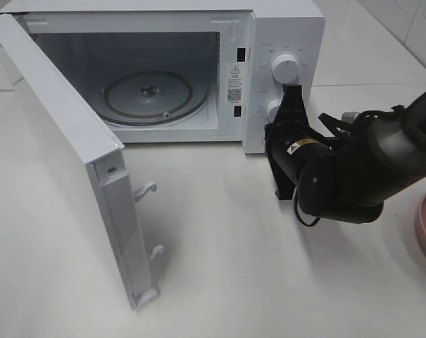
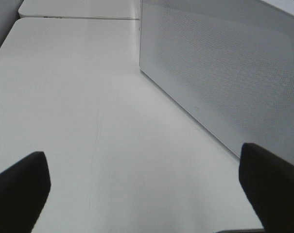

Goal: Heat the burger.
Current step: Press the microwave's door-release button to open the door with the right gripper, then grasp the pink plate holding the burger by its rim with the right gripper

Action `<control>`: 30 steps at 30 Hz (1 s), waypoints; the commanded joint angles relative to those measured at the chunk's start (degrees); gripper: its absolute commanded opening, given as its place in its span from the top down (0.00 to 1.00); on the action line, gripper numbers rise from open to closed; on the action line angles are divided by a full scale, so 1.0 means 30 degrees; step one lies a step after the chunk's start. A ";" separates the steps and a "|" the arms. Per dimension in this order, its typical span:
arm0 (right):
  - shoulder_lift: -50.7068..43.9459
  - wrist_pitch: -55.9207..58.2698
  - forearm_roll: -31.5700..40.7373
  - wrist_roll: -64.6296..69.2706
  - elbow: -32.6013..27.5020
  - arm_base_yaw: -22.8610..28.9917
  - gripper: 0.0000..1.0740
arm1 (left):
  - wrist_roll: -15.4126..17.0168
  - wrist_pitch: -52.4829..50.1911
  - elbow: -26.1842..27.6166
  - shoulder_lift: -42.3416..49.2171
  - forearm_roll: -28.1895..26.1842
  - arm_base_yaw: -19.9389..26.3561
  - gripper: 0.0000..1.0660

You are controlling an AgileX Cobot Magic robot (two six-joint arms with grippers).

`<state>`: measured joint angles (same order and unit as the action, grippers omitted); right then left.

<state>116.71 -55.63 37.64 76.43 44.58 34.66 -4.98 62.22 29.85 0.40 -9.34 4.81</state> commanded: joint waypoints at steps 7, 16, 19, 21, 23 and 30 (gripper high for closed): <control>-0.2215 0.2120 -0.0267 -0.2578 -0.2139 0.0076 1.00 | -0.0038 -0.0267 -0.0076 0.0286 -0.0115 -0.0057 0.08; -0.4011 0.5940 -0.0420 -0.7792 -0.2941 0.0019 1.00 | -0.0038 -0.0267 -0.0076 0.0286 -0.0115 -0.0057 0.08; -0.4565 0.7506 -0.0745 -1.0390 -0.2941 0.0019 1.00 | -0.0038 -0.0267 -0.0076 0.0286 -0.0115 -0.0057 0.08; -0.4985 0.8575 -0.0745 -1.2185 -0.2922 0.0019 1.00 | -0.0038 -0.0267 -0.0076 0.0286 -0.0115 -0.0057 0.08; -0.5118 0.8995 -0.0726 -1.3025 -0.2922 0.0019 1.00 | -0.0038 -0.0267 -0.0076 0.0286 -0.0115 -0.0057 0.08; -0.6589 1.3369 -0.0745 -1.9137 -0.2903 -0.0802 1.00 | -0.0038 -0.0267 -0.0076 0.0286 -0.0115 -0.0057 0.08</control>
<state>98.32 -19.02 36.04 23.66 35.81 33.40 -4.98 62.22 29.85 0.40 -9.34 4.81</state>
